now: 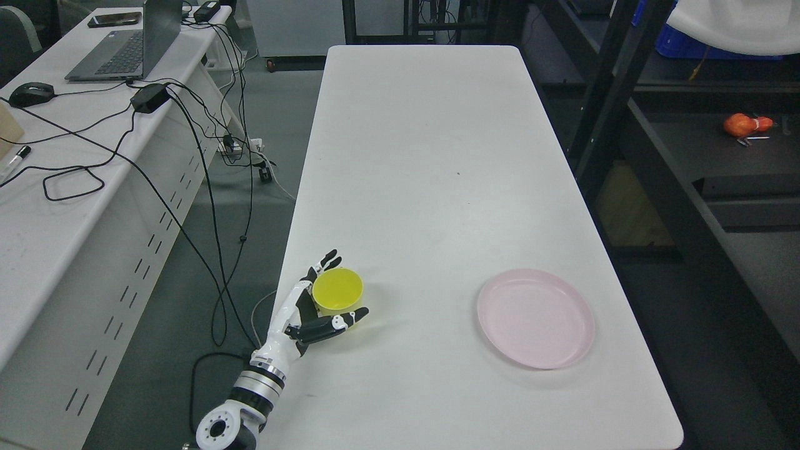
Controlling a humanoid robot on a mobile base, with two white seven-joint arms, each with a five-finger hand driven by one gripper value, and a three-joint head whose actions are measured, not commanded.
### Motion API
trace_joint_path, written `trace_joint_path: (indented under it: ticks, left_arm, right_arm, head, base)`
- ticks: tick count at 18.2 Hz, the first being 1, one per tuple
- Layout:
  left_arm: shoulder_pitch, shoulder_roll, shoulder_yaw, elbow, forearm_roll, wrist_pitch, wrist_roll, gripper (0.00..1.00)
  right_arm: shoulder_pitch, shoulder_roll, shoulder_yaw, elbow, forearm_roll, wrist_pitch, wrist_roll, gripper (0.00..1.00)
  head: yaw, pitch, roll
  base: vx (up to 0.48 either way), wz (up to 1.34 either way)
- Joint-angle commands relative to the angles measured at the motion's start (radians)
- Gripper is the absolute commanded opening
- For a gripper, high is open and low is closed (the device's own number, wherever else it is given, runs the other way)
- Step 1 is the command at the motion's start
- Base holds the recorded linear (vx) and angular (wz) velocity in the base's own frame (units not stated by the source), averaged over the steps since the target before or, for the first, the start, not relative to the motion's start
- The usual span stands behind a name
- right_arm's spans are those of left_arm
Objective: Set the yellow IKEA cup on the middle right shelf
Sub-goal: 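Close the left hand around the yellow cup and lift it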
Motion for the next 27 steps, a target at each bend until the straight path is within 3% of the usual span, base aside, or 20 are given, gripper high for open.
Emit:
trace_joint_path:
  ticks: [1,7,10,17,27]
  left_arm:
    - [-0.001,0.017,-0.013,0.076,-0.008,0.001,0.0,0.82]
    - [0.0,0.017,0.018,0.075,0.136,-0.025,0.0,0.3]
    - [0.013,0.017,0.03,0.06,0.194,-0.142,0.0,0.02]
    - [0.023,0.017,0.061,-0.261,0.208,-0.177,0.0,0.0]
    - [0.022,0.017,0.055,-0.322,0.208,-0.179,0.0,0.0]
  right_arm:
    - [0.014,-0.017,0.017,0.0,-0.025,0.001,0.0,0.99]
    - [0.014,-0.017,0.017,0.0,-0.025,0.001,0.0,0.99]
    - [0.014,-0.017,0.017,0.0,-0.025,0.001,0.0,0.99]
    - [0.014,-0.017,0.017,0.0,-0.025,0.001,0.0,0.99]
    - [0.014,-0.017,0.017,0.0,-0.025,0.001,0.0,0.99]
  head:
    - [0.0,0.0,0.0]
    - [0.0,0.0,0.0]
    - [0.0,0.0,0.0]
    - [0.0,0.0,0.0]
    - [0.0,0.0,0.0]
  base:
    - [0.0,0.0]
    - [0.0,0.0]
    - [0.0,0.0]
    - [-0.002,0.01]
    - [-0.087,-0.02]
